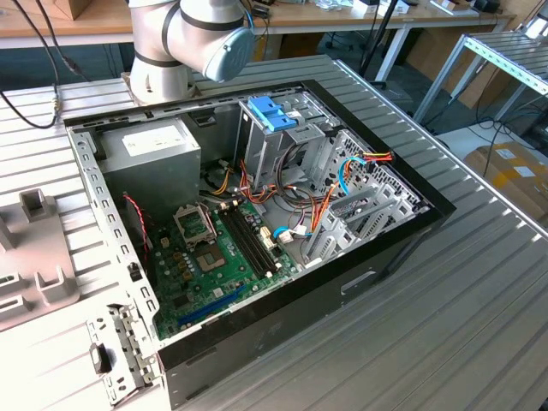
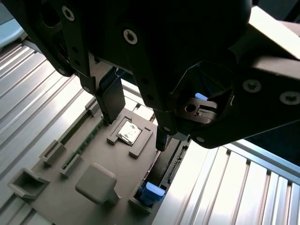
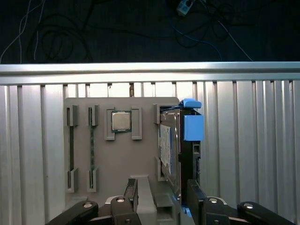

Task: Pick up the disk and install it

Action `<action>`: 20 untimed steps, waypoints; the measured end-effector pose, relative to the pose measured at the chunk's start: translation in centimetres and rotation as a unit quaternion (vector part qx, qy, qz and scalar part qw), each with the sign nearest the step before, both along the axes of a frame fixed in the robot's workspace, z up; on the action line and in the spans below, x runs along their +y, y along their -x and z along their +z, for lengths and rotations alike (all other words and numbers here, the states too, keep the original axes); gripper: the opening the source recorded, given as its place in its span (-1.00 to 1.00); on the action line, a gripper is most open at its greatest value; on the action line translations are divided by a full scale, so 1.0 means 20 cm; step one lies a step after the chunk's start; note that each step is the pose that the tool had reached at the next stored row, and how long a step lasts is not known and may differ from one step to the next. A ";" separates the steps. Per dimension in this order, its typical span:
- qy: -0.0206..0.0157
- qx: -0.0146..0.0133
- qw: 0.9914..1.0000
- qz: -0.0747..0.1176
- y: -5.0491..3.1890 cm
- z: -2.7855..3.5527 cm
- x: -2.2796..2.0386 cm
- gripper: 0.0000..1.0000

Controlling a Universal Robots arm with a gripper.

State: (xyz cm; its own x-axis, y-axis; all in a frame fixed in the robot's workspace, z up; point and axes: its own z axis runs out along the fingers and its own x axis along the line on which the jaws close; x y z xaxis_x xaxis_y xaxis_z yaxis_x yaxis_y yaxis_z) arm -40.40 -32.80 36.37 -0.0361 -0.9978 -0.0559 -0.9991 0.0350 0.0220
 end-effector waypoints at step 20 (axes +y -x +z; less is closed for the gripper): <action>0.000 0.000 1.000 0.000 0.000 -0.016 0.034 0.08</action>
